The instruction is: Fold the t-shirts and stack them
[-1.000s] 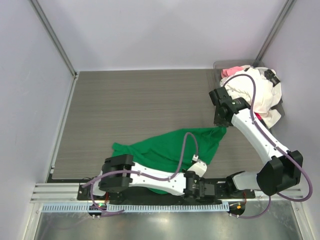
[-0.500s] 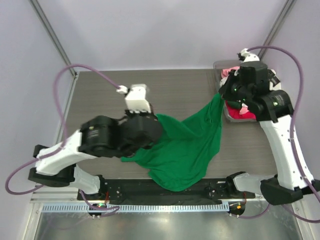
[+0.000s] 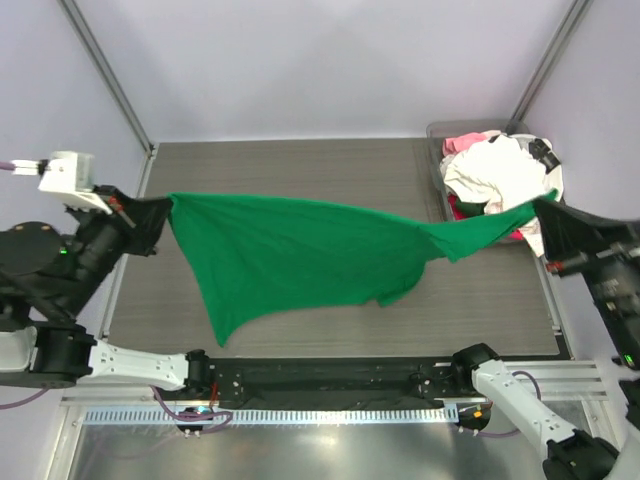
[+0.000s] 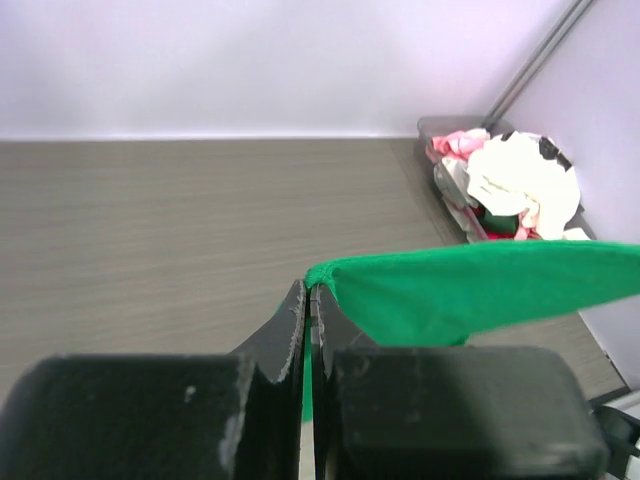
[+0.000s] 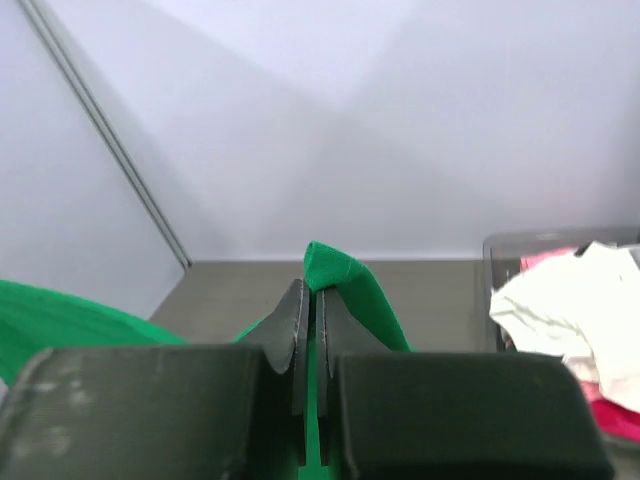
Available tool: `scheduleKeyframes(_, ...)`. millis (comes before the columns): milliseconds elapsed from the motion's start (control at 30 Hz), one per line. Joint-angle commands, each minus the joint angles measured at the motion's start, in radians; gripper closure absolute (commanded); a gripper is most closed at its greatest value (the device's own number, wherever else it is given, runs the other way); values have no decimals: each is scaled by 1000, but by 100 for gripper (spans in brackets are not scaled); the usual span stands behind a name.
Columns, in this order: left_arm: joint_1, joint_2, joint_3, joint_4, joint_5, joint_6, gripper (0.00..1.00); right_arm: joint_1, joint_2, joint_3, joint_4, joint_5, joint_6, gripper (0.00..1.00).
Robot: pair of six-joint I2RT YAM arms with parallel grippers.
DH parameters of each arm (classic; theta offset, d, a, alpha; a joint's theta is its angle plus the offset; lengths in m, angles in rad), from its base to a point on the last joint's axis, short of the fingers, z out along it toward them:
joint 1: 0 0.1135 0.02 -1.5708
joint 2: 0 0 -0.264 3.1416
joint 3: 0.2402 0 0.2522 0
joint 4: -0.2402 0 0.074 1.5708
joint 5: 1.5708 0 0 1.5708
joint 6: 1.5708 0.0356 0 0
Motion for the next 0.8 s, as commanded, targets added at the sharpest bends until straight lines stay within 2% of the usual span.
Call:
scheduleKeyframes(0,-2,-41,-36,133,-8,179,100,-3,-77,-54,139,-19,-34,99)
scheduleKeyframes(200,-2,-38,-37,172,76,241,100,-3,-120,-22,150,-56,-51,99)
scheduleKeyframes(333,-2,-38,-25,271,143,296,100,-5,-106,44,155,-83,-51,99)
scheduleKeyframes(467,-2,-21,-16,363,144,377,100,-14,-57,142,165,-80,-53,99)
scheduleKeyframes(533,-2,-9,-40,446,92,433,100,-19,-22,166,164,-63,-56,99)
scheduleKeyframes(600,-2,2,-140,544,40,477,100,-36,44,180,159,-39,-57,99)
scheduleKeyframes(667,-2,29,-251,711,-20,584,100,-51,126,162,152,56,-34,99)
scheduleKeyframes(733,-2,72,-324,887,-81,691,100,-51,199,147,132,75,-30,99)
scheduleKeyframes(767,18,119,-356,950,-122,797,100,-51,295,142,120,85,-17,99)
